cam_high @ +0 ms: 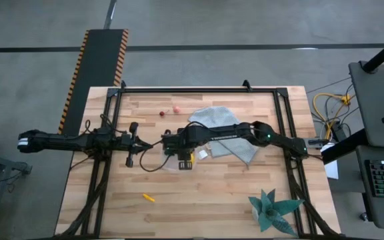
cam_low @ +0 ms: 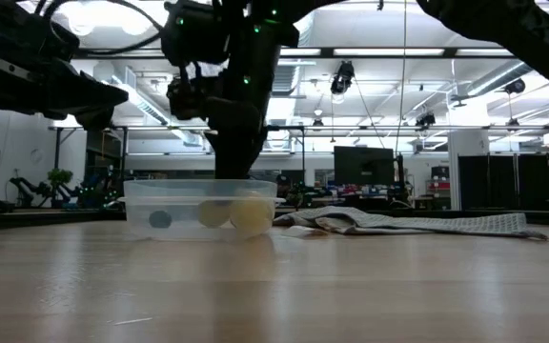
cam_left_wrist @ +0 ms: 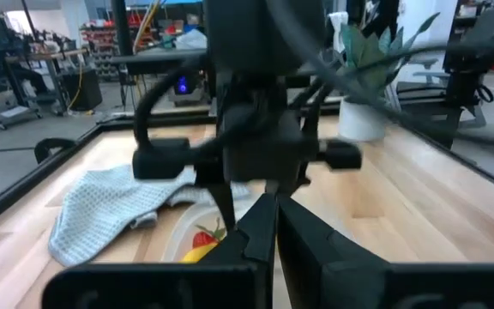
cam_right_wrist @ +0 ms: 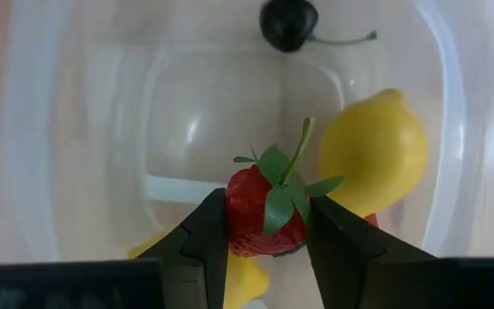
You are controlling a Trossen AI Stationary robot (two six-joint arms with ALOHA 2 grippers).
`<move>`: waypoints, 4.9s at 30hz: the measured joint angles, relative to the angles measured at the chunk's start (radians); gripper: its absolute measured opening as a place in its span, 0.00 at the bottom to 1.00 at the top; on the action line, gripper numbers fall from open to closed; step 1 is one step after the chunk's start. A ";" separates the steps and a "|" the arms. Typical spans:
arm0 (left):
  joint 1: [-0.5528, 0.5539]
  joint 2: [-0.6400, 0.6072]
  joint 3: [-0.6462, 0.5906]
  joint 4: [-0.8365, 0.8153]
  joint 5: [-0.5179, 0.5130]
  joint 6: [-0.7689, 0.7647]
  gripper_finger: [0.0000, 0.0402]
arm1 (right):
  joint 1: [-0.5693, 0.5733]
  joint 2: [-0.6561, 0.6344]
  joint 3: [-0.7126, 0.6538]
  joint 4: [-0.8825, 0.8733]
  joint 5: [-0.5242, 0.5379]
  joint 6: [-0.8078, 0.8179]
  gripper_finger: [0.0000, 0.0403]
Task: Pick and placing Produce into tupperware
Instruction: Put the red strawberry into the transparent bin, then put the yellow corn into the transparent bin
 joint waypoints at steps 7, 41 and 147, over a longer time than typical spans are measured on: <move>0.000 0.001 0.000 0.022 0.000 0.000 0.00 | -0.006 0.000 -0.008 0.007 -0.001 -0.023 0.31; 0.000 0.001 0.000 0.015 0.000 0.000 0.00 | 0.038 -0.270 0.017 0.134 -0.018 -0.043 0.41; 0.000 0.007 0.000 0.138 -0.069 0.112 0.01 | -0.092 -2.418 -2.119 1.028 -0.122 -0.029 0.02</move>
